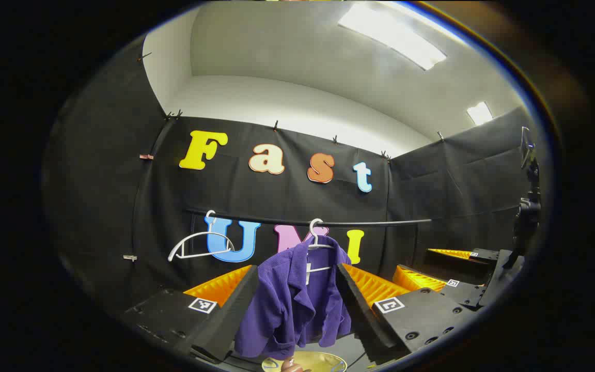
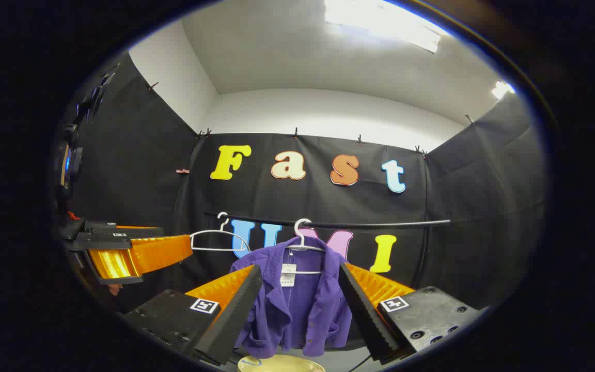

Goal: Grasp the clothes on the hanger with both hands and then place them into the laundry hamper below.

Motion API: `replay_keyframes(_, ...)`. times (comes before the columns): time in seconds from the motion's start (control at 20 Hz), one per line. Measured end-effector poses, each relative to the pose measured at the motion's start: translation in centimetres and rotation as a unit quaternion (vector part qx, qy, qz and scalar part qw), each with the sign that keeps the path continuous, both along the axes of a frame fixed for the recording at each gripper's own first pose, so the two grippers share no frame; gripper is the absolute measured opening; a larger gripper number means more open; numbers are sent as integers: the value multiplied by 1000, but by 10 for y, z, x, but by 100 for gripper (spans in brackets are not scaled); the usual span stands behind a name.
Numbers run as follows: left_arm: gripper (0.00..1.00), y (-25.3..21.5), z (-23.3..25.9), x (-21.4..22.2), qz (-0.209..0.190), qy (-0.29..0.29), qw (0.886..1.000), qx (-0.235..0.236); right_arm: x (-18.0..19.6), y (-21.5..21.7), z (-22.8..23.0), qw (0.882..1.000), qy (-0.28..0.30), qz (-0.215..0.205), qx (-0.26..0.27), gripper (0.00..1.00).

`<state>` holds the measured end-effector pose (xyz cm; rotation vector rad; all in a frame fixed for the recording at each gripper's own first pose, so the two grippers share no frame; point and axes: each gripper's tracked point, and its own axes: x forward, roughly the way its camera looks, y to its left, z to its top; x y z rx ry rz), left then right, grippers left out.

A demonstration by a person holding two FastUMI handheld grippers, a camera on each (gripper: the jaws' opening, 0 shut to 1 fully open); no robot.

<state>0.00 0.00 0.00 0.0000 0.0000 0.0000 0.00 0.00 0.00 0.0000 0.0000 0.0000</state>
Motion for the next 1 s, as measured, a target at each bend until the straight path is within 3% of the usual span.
replay_keyframes(1.0, 95, -9, 7, -13, -4, -7, 1000, 12, -1, 18, 17, 999, -28, 35, -2, 97)
